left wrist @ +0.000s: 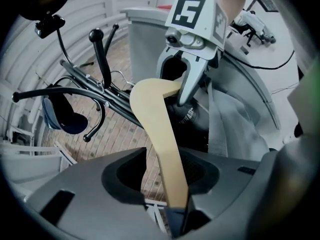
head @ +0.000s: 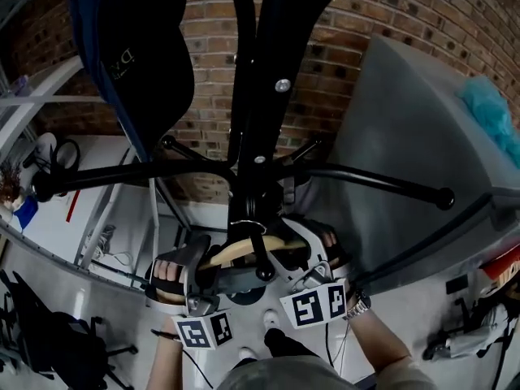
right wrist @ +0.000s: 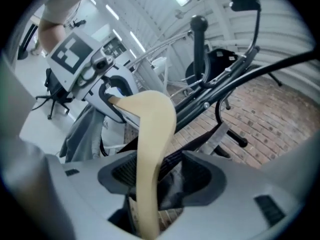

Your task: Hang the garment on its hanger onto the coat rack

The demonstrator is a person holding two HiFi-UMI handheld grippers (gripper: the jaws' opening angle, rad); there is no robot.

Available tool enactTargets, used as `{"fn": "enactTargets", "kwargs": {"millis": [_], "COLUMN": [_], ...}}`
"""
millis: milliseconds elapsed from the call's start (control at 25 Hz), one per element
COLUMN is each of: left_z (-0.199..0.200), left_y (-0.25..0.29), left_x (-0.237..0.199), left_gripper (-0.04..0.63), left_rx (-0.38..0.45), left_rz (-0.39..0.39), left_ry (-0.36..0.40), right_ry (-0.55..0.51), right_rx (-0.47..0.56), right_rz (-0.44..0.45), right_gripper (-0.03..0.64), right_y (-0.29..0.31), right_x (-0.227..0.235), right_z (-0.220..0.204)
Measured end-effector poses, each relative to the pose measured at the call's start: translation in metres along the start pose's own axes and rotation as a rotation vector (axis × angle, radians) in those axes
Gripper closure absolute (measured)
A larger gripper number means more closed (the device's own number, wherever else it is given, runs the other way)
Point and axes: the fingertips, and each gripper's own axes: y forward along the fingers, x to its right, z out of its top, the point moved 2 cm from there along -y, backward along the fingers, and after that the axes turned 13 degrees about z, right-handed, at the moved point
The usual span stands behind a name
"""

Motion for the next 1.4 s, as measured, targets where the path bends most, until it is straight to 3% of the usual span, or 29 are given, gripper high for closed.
{"fn": "enactTargets", "kwargs": {"millis": [200,400,440,520,640,720,800,880,1000,1120,1160,1280,1400], "left_z": [0.007,0.012,0.013,0.015,0.021,0.025,0.025,0.024,0.019,0.012,0.011,0.015,0.021], "left_y": [-0.019,-0.045,-0.050,-0.061,-0.076,-0.088,-0.102,-0.119,-0.144,-0.167,-0.174,-0.190,-0.201], "left_x": [-0.008,-0.016,-0.016,-0.018,-0.017,-0.014,-0.013,-0.015,-0.015,-0.009,-0.005,0.005,0.017], "left_gripper": [0.406,0.407,0.407,0.407,0.407,0.407,0.407,0.407,0.424,0.540,0.592,0.592,0.592], "left_rx": [0.050,0.050,0.055,0.065,0.123,0.182,0.204,0.198,0.146,0.075,0.061,0.032,0.024], "left_rz": [0.057,0.177,0.199,0.225,0.230,0.214,0.206,0.223,0.238,0.240,0.227,0.162,0.099], "left_ry": [-0.011,-0.050,-0.060,-0.075,-0.040,0.017,0.019,-0.043,-0.198,-0.363,-0.426,-0.633,-0.740], "right_ry": [-0.028,-0.035,-0.013,0.016,0.035,0.098,0.179,0.251,0.328,0.352,0.357,0.381,0.430], "right_rx": [0.037,0.076,0.081,0.084,0.072,0.066,0.067,0.083,0.117,0.128,0.134,0.142,0.147], "right_rz": [-0.054,-0.192,-0.214,-0.254,-0.266,-0.240,-0.200,-0.150,-0.077,-0.034,-0.028,-0.007,0.009], "right_gripper": [0.356,0.360,0.382,0.551,0.590,0.595,0.595,0.595,0.595,0.595,0.595,0.595,0.595], "right_y": [-0.024,-0.066,-0.075,-0.090,-0.102,-0.106,-0.109,-0.110,-0.109,-0.108,-0.108,-0.109,-0.110], "right_x": [-0.005,-0.013,-0.017,-0.028,-0.046,-0.059,-0.076,-0.093,-0.118,-0.140,-0.145,-0.155,-0.162], "right_z": [0.014,0.024,0.024,0.025,0.029,0.031,0.034,0.040,0.049,0.057,0.060,0.065,0.065]}}
